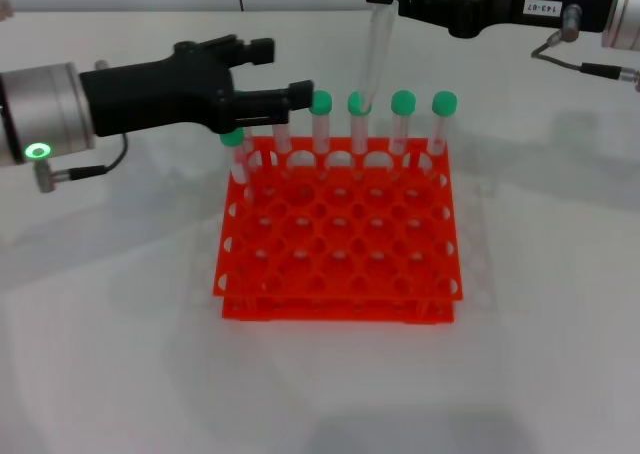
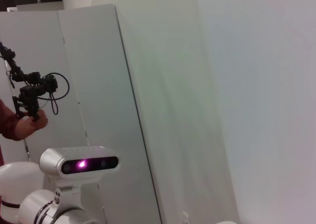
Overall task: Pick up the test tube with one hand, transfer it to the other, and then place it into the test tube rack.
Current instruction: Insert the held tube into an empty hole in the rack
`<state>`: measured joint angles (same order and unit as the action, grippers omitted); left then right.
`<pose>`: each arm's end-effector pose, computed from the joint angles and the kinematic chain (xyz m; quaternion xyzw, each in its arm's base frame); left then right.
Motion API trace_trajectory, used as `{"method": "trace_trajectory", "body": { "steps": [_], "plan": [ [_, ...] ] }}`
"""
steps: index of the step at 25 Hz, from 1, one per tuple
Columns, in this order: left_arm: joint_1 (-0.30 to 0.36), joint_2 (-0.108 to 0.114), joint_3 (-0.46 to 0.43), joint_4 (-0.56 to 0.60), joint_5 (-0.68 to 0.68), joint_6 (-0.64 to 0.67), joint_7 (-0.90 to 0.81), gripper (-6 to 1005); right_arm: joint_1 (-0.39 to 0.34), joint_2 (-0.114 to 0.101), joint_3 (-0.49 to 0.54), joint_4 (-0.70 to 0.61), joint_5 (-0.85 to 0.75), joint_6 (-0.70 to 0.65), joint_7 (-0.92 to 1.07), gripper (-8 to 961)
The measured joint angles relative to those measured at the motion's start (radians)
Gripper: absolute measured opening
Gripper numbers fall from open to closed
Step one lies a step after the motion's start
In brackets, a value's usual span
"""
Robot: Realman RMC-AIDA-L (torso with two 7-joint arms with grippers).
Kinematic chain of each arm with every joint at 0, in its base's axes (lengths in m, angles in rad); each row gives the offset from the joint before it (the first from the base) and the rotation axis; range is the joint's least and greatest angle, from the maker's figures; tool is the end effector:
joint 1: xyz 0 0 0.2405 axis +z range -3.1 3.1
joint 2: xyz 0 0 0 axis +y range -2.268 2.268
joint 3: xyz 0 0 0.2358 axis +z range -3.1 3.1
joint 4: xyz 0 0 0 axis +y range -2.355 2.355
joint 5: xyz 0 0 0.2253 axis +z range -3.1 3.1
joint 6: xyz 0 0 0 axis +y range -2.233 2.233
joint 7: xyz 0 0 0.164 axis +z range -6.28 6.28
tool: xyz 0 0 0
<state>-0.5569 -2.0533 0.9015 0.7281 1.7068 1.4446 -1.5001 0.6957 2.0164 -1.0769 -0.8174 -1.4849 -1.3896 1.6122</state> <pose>-0.1987 0.3775 0.0080 -0.9208 -0.2016 -0.2969 0.1527 0.1018 0.4084 0.0239 -0.9193 0.1308 0.3525 0.1166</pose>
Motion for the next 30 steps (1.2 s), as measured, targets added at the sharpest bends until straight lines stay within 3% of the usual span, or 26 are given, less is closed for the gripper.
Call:
{"method": "trace_trajectory", "body": {
  "steps": [10, 21, 30],
  "plan": [
    [0.099, 0.026, -0.005, 0.193, 0.082, 0.049, -0.196, 880, -0.026, 0.003, 0.000, 0.009, 0.000, 0.000, -0.003, 266],
    [0.122, 0.076, -0.013, 0.267, 0.256, 0.106, -0.342, 879, -0.050, 0.005, 0.000, 0.013, 0.000, 0.002, -0.009, 265],
    [0.113, 0.080, -0.086, 0.285, 0.393, 0.178, -0.374, 879, -0.051, 0.005, -0.017, 0.015, 0.014, 0.003, -0.009, 265]
  ]
}}
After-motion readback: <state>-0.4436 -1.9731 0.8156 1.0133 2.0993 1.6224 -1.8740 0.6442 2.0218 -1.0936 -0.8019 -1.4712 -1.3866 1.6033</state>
